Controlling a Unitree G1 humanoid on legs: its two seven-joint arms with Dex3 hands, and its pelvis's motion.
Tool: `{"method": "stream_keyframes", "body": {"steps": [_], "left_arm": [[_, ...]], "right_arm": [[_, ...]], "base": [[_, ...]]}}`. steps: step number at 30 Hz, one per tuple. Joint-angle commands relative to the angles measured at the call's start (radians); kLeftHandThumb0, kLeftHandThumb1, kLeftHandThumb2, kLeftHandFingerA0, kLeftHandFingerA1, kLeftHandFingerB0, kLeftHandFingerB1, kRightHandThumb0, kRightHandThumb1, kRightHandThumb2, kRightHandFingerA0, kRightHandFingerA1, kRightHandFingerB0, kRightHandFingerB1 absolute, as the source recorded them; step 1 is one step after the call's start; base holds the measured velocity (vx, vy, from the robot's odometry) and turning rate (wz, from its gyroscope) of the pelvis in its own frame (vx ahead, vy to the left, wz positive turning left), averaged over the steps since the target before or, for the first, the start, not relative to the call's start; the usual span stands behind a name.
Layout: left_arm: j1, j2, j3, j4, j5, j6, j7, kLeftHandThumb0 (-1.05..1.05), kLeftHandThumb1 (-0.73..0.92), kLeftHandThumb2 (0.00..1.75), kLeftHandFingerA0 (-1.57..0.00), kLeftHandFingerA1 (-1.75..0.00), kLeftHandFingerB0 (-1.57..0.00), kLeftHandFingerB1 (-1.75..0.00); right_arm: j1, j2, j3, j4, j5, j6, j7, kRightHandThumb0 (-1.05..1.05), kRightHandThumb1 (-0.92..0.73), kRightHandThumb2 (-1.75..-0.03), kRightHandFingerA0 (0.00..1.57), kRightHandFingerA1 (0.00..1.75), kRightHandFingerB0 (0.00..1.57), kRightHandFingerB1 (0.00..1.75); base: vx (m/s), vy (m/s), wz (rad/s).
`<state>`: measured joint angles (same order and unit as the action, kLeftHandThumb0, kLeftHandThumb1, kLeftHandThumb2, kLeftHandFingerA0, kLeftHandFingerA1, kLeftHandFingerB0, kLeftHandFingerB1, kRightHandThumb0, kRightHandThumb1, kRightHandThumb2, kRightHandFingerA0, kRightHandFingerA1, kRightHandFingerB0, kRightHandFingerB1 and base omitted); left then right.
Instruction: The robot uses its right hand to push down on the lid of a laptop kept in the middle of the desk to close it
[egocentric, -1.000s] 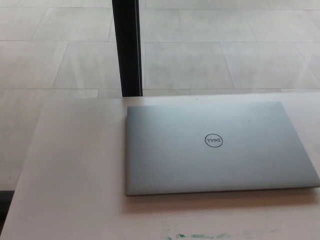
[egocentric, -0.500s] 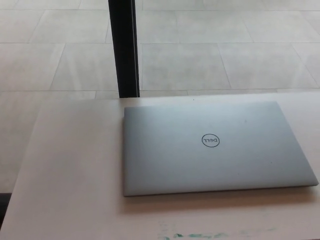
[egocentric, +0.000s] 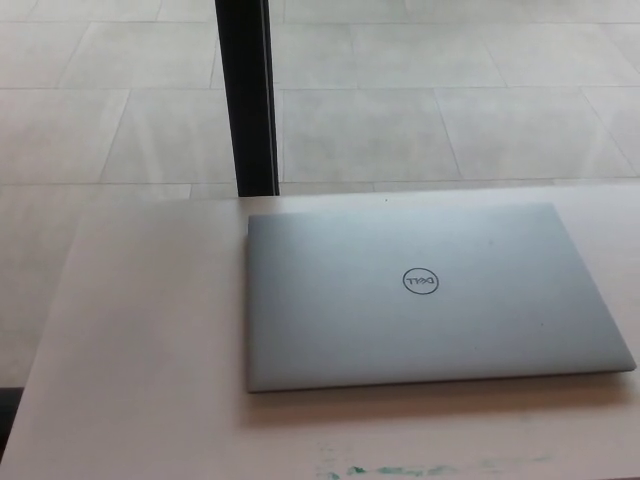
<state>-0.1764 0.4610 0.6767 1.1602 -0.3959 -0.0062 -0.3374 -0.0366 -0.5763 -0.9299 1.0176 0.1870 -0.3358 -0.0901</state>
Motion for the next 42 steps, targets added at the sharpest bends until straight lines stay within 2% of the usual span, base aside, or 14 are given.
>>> {"method": "stream_keyframes", "body": {"steps": [1, 9, 10, 17, 18, 19, 31, 32, 34, 36, 37, 39, 40, 42], "left_arm": [[0.01, 0.014, -0.001, 0.013, -0.016, -0.003, 0.007, -1.05, 0.86, 0.75, -0.4, -0.46, -0.32, -0.38], [0.009, 0.011, -0.001, 0.016, -0.022, -0.007, 0.01, -1.05, 0.87, 0.75, -0.39, -0.44, -0.31, -0.38], [0.008, 0.011, 0.0, 0.018, -0.025, -0.006, 0.011, -1.05, 0.88, 0.75, -0.39, -0.45, -0.3, -0.37], [0.007, 0.001, 0.001, 0.01, -0.033, -0.014, 0.02, -1.05, 0.89, 0.75, -0.36, -0.43, -0.28, -0.36], [0.006, 0.001, 0.004, 0.012, -0.036, -0.012, 0.02, -1.05, 0.87, 0.76, -0.38, -0.44, -0.28, -0.36], [0.004, 0.001, 0.006, 0.017, -0.039, -0.009, 0.022, -1.05, 0.87, 0.76, -0.38, -0.44, -0.29, -0.36], [0.012, -0.002, 0.004, 0.015, -0.05, -0.006, 0.022, -1.05, 0.87, 0.77, -0.37, -0.44, -0.28, -0.36], [0.013, -0.004, 0.003, 0.013, -0.051, -0.01, 0.021, -1.05, 0.88, 0.76, -0.37, -0.45, -0.28, -0.37], [0.015, -0.005, 0.006, 0.011, -0.057, -0.013, 0.012, -1.05, 0.87, 0.76, -0.36, -0.46, -0.27, -0.38], [0.021, -0.006, 0.003, 0.008, -0.056, -0.016, 0.007, -1.05, 0.85, 0.76, -0.35, -0.45, -0.26, -0.38], [0.022, -0.005, -0.002, 0.007, -0.05, -0.018, 0.012, -1.05, 0.86, 0.77, -0.35, -0.44, -0.26, -0.37], [0.016, -0.002, -0.003, 0.017, -0.049, -0.023, 0.013, -1.05, 0.87, 0.78, -0.37, -0.43, -0.28, -0.36], [0.014, -0.001, -0.003, 0.012, -0.05, -0.019, 0.015, -1.05, 0.87, 0.78, -0.37, -0.44, -0.28, -0.37], [0.014, -0.002, -0.003, 0.007, -0.052, -0.018, 0.015, -1.05, 0.87, 0.81, -0.38, -0.46, -0.27, -0.38]], "right_arm": [[0.0, 0.013, 0.002, 0.009, 0.095, 0.034, 0.021, -0.89, -0.9, -0.68, 0.62, 1.1, 0.45, 0.73], [-0.015, -0.018, 0.032, 0.071, 0.117, 0.026, 0.004, -0.97, -0.71, -1.0, 0.66, 1.04, 0.47, 0.75], [-0.016, -0.017, 0.032, 0.071, 0.124, 0.024, 0.004, -0.9, -0.92, -0.66, 0.66, 1.11, 0.5, 0.76], [-0.013, -0.009, 0.041, 0.042, 0.153, 0.018, 0.007, -0.92, -0.89, -0.67, 0.66, 1.12, 0.75, 0.76], [-0.014, -0.008, 0.043, 0.037, 0.158, 0.024, 0.007, -0.91, -0.71, -1.18, 0.73, 1.02, 0.81, 0.8], [-0.014, -0.005, 0.043, 0.028, 0.166, 0.035, 0.009, -0.92, -0.88, -0.67, 0.66, 1.04, 0.74, 0.73], [-0.009, -0.009, 0.058, 0.027, 0.197, 0.036, 0.032, -0.9, -0.87, -0.67, 0.74, 1.11, 0.79, 0.74], [-0.006, -0.007, 0.069, 0.022, 0.184, 0.035, 0.015, -0.86, -0.68, -1.16, 0.78, 1.05, 0.84, 0.8], [-0.003, -0.007, 0.073, 0.023, 0.192, 0.035, 0.034, -0.91, -0.88, -0.67, 0.74, 1.09, 0.78, 0.74], [0.01, -0.004, 0.073, 0.013, 0.2, 0.039, 0.038, -0.86, -0.71, -1.19, 0.82, 1.06, 0.79, 0.78], [0.013, 0.001, 0.078, 0.0, 0.196, 0.038, 0.027, -0.9, -0.87, -0.67, 0.75, 1.09, 0.78, 0.74], [0.013, 0.005, 0.072, -0.013, 0.211, 0.043, 0.029, -0.87, -0.7, -1.17, 0.81, 1.04, 0.82, 0.8], [0.016, 0.003, 0.079, -0.017, 0.204, 0.049, 0.026, -0.9, -0.87, -0.67, 0.74, 1.05, 0.77, 0.74], [0.019, 0.004, 0.083, -0.023, 0.206, 0.05, 0.026, -0.88, -0.87, -0.67, 0.74, 1.05, 0.76, 0.75]], "base": [[0.0, 0.0, 0.0], [0.0, 0.0, 0.0], [0.0, 0.0, 0.0], [0.0, 0.0, 0.0], [0.0, 0.0, 0.0], [0.0, 0.0, 0.0], [0.0, 0.0, 0.0], [0.0, 0.0, 0.0], [0.0, 0.0, 0.0], [0.0, 0.0, 0.0], [0.0, 0.0, 0.0], [0.0, 0.0, 0.0], [0.0, 0.0, 0.0], [0.0, 0.0, 0.0]]}}
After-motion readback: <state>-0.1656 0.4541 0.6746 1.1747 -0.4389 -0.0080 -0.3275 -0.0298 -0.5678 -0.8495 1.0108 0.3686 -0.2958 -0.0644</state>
